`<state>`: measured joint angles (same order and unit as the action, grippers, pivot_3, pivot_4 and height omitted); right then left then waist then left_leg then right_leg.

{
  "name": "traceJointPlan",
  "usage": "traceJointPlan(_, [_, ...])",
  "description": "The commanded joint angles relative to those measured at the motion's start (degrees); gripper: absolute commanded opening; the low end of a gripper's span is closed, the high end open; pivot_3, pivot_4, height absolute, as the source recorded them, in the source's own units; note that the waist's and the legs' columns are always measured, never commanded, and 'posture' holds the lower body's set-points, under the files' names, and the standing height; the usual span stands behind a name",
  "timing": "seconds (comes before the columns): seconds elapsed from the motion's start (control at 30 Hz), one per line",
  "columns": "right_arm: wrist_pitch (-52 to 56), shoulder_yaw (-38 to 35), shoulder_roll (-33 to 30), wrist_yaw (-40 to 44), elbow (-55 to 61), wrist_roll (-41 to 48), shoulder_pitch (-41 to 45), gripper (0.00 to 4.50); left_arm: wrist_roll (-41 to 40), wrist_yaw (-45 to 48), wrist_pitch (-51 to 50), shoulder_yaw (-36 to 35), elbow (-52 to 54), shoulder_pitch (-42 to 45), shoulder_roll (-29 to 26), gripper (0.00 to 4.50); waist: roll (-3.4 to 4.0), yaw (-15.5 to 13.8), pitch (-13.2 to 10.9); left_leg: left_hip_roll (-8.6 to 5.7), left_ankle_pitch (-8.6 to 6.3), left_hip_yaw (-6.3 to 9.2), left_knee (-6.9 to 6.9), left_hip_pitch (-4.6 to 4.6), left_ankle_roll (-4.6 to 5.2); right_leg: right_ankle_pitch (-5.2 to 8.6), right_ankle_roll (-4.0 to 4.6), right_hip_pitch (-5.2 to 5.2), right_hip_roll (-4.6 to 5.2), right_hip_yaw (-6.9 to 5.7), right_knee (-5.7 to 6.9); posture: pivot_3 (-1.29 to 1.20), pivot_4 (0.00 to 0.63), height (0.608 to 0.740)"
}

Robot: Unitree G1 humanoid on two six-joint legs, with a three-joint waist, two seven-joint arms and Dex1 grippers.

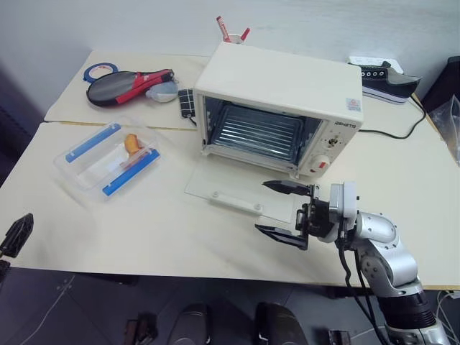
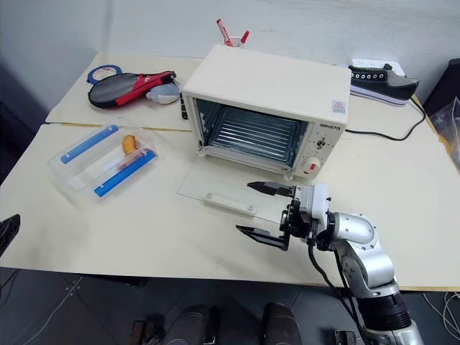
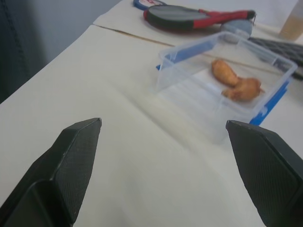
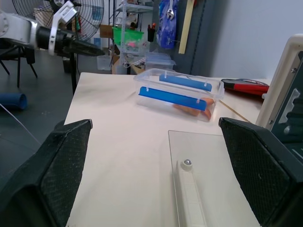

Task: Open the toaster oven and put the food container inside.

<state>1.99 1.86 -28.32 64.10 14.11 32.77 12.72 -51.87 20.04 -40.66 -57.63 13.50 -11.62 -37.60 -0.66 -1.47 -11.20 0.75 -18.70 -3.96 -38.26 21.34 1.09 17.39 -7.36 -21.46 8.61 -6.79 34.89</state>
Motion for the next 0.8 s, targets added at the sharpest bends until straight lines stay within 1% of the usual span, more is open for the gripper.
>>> traceJointPlan(0.03, [-0.5,-1.2,-0.5,0.5,0.9,0.4,0.0,4.50,-4.2,-8.6,-7.8,0.8,-2.0,7.1,-4.9,4.47,0.00,0.2,0.0,0.00,0.01,-0.01,0.01,0.00,-0.01,0.00,0.01,-0.01,-0.02,0.00,0.04,0.00,0.150,0.740])
traceJointPlan(0.1, [-0.5,-1.4,-0.9,0.8,0.8,0.3,-0.4,4.50,-3.4,-16.4,-16.4,4.6,-5.6,14.8,-10.0,4.47,0.00,0.4,0.0,-0.01,-0.01,-0.07,0.06,-0.01,-0.04,0.00,0.00,-0.03,-0.05,-0.04,0.03,0.00,0.150,0.740])
traceJointPlan(0.17, [-0.5,-1.4,-1.0,0.8,0.8,0.3,-0.7,4.50,-1.5,-20.4,-21.5,8.3,-8.2,20.3,-13.5,4.47,-0.03,0.6,0.0,0.01,0.00,-0.12,0.10,-0.02,-0.07,0.00,0.00,-0.11,-0.15,-0.21,0.08,0.00,0.150,0.740])
traceJointPlan(0.23, [-0.4,-1.4,-1.0,0.5,1.3,0.1,-1.2,4.50,-1.3,-24.2,-26.8,10.6,-12.9,27.0,-14.6,4.47,-0.02,1.1,0.0,0.00,0.00,-0.21,0.13,-0.04,-0.07,0.00,0.00,-0.15,-0.15,-0.22,0.10,0.00,0.150,0.740])
traceJointPlan(0.3, [-0.6,-1.3,-1.0,0.3,1.7,-0.2,-1.6,4.50,0.0,-25.1,-30.5,13.6,-15.9,31.4,-15.4,4.47,-0.02,1.5,0.0,-0.01,0.00,-0.21,0.14,-0.05,-0.08,0.00,0.00,-0.15,-0.15,-0.25,0.14,0.00,0.150,0.740])
traceJointPlan(0.37, [-0.8,-1.2,-1.1,0.0,2.1,-0.6,-2.2,4.50,2.1,-26.7,-31.8,15.7,-18.7,35.7,-14.9,4.47,-0.02,1.7,0.0,0.00,0.01,-0.25,0.14,-0.06,-0.08,0.00,0.00,-0.17,-0.16,-0.27,0.14,0.00,0.150,0.740])
traceJointPlan(0.53, [-0.6,-1.5,-1.2,-1.3,4.1,-1.1,-4.2,4.50,8.8,-26.0,-32.2,21.8,-24.9,40.4,-15.2,4.47,-0.04,1.7,0.0,0.02,0.02,-0.45,0.14,-0.06,-0.12,0.00,0.00,-0.26,-0.19,-0.19,0.13,0.00,0.150,0.740])
traceJointPlan(0.67, [-0.5,-1.8,-1.2,-2.6,5.1,-1.3,-5.2,4.50,10.9,-24.9,-33.8,23.8,-26.6,43.0,-13.6,4.47,-0.07,1.6,0.0,0.03,0.03,-0.50,0.11,-0.05,-0.12,0.00,0.00,-0.27,-0.18,-0.13,0.12,0.00,0.150,0.740])
traceJointPlan(0.73, [-0.6,-1.9,-1.2,-3.2,5.3,-1.4,-5.4,4.50,13.0,-24.1,-33.4,25.6,-26.7,43.1,-14.0,4.47,-0.08,1.5,0.0,0.03,0.03,-0.52,0.09,-0.05,-0.13,0.00,0.00,-0.27,-0.18,-0.10,0.12,0.00,0.150,0.740])
traceJointPlan(0.8, [-0.6,-1.9,-1.4,-3.4,5.5,-1.4,-5.6,4.50,14.4,-23.6,-33.2,25.5,-27.0,43.2,-14.0,4.47,-0.08,1.5,0.0,0.03,0.03,-0.52,0.09,-0.06,-0.13,0.00,0.00,-0.27,-0.18,-0.08,0.13,0.00,0.150,0.740])
